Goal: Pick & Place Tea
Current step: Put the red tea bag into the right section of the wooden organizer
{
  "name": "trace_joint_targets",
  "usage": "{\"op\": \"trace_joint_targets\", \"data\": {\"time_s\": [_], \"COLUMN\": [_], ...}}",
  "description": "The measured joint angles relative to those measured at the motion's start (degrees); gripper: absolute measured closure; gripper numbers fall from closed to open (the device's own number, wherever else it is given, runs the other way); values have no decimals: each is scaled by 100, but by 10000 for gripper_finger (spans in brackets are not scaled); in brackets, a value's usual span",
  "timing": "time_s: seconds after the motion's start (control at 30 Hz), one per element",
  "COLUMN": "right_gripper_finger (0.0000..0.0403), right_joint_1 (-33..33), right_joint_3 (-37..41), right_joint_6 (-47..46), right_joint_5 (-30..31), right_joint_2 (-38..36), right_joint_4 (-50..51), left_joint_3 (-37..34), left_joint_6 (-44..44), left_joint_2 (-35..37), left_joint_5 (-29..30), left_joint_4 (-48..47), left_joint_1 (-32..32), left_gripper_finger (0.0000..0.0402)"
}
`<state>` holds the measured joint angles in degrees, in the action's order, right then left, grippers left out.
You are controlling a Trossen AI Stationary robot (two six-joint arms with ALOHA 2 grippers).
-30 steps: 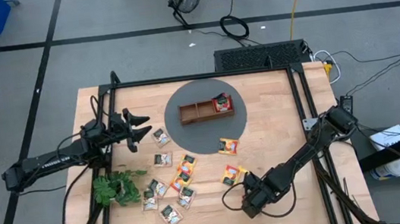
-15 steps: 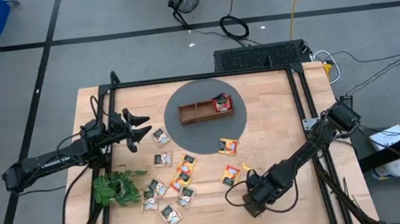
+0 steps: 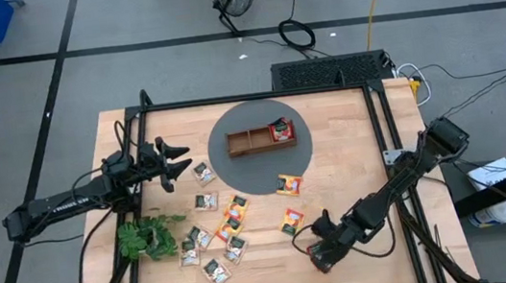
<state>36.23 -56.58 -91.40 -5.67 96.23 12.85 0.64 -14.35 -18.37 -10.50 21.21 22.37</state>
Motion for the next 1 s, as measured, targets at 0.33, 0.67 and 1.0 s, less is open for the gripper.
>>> {"op": "trace_joint_targets", "data": {"time_s": [0.33, 0.67, 1.0], "right_gripper_finger": [401, 402, 403], "right_joint_1": [27, -97, -486], "right_joint_3": [-7, -41, -35], "right_joint_6": [429, 908, 1648], "right_joint_5": [-313, -180, 1289], "right_joint_2": [670, 815, 813], "right_joint_4": [-481, 519, 2541], "left_joint_3": [0, 0, 0], "left_joint_6": [0, 0, 0], "left_joint_2": [2, 2, 2], "left_joint_5": [-1, -2, 0], "left_joint_4": [4, 4, 4], "left_joint_1": [-2, -2, -2], "left_gripper_finger": [188, 188, 188]}}
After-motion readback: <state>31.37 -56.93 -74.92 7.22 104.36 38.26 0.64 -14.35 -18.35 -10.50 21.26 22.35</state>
